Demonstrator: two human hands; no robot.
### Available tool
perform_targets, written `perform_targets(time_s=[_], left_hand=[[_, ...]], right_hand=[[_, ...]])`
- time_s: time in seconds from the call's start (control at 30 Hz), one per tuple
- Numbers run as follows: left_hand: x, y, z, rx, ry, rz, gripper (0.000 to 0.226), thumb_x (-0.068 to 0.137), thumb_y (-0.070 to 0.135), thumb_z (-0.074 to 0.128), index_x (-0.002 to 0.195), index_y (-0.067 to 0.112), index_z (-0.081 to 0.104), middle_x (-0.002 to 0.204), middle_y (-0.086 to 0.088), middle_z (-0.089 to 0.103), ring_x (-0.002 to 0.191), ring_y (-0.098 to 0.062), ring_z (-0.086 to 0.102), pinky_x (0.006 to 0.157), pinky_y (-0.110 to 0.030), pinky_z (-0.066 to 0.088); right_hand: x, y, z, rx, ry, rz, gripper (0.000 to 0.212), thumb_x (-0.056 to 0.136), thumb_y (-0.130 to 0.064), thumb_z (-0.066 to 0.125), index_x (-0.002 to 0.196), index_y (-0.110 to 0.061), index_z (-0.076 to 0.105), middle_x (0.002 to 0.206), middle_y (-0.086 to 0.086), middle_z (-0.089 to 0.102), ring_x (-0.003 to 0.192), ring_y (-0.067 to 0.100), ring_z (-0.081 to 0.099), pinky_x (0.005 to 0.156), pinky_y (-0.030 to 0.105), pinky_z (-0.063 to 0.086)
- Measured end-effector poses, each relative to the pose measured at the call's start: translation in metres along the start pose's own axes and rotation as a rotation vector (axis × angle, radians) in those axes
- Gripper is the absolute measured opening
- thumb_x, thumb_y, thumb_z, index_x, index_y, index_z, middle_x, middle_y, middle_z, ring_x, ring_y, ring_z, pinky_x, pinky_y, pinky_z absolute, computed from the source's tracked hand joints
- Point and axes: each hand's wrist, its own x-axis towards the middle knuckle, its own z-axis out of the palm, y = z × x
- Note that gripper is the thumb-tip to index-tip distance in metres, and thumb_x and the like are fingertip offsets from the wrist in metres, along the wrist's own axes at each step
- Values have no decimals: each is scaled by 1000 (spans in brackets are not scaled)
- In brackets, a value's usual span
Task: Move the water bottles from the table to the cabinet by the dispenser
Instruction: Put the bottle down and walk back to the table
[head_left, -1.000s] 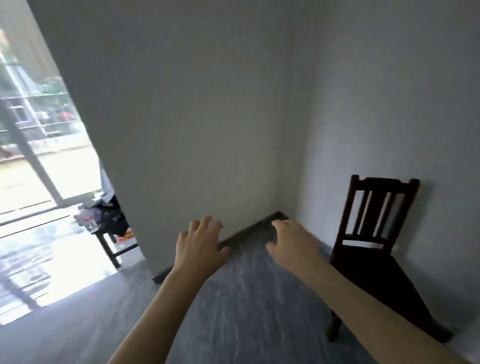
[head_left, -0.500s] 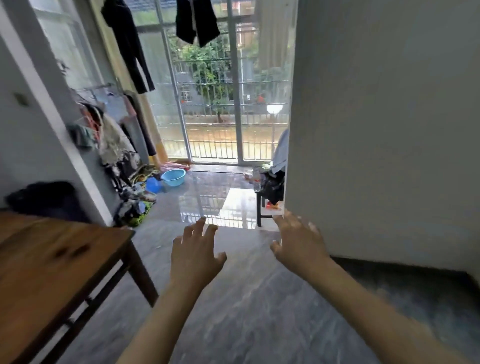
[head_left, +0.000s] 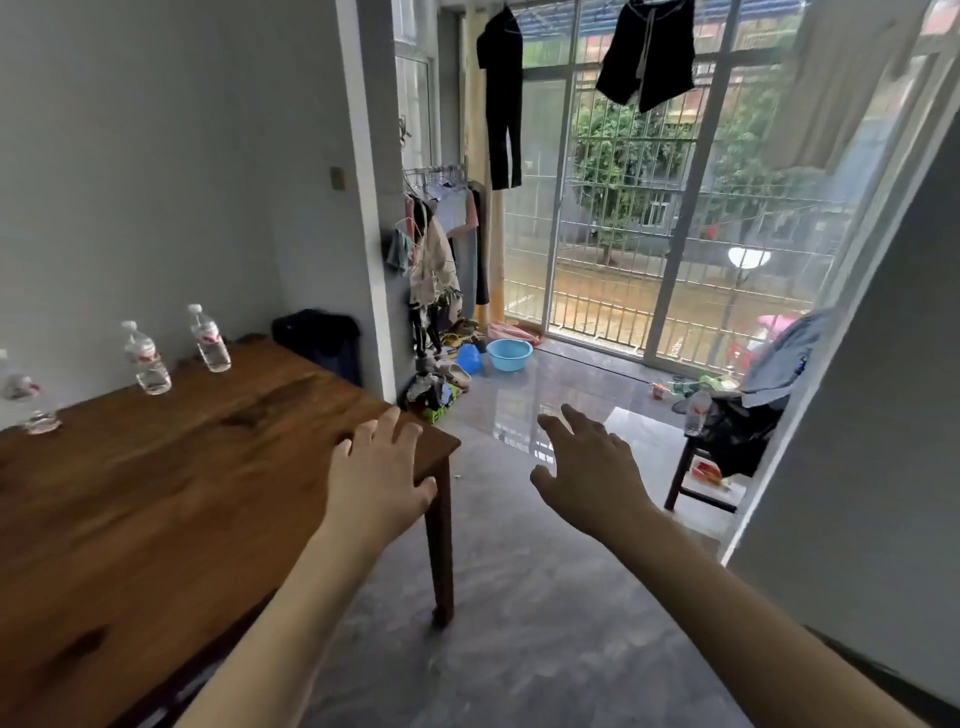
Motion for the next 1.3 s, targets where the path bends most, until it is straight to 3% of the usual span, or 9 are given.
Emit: perform_targets(time_s=[0.2, 0.4, 0.63, 0.97, 1.3], left_hand=[[8, -57, -7, 15, 27, -92, 68, 95, 53, 57, 153, 30, 32, 169, -3, 16, 154, -25, 20, 121, -46, 25], [37, -70, 2, 51, -1, -111, 67, 95, 53, 56, 153, 30, 32, 169, -3, 15, 154, -25, 20, 121, -46, 24], [113, -31, 23, 70, 17, -84, 67, 94, 53, 57, 153, 30, 33, 169, -3, 17, 154, -25, 21, 121, -46, 25], [249, 75, 50, 49, -18, 27, 68, 94, 48, 58, 153, 26, 33, 167, -3, 17, 151, -27, 23, 118, -49, 30], [363, 126, 95, 70, -99, 80, 69, 94, 51, 57, 152, 24, 33, 165, -5, 23, 145, -28, 33, 114, -48, 34]], right_hand=[[44, -65, 24, 13, -46, -115, 62, 92, -41, 51, 150, -26, 34, 162, 6, 25, 146, 29, 29, 117, 48, 25], [87, -76, 39, 51, -83, -135, 63, 90, -39, 53, 149, -26, 34, 162, 6, 27, 144, 30, 32, 115, 49, 28], [155, -24, 42, 70, -66, -110, 60, 93, -40, 52, 149, -26, 35, 160, 6, 30, 142, 30, 35, 113, 47, 34], [263, 91, 43, 84, -79, -73, 61, 93, -43, 53, 149, -26, 37, 160, 4, 33, 140, 28, 39, 110, 46, 38], [374, 156, 48, 101, -78, -50, 61, 93, -45, 54, 149, -26, 37, 160, 4, 32, 142, 28, 37, 110, 49, 38]])
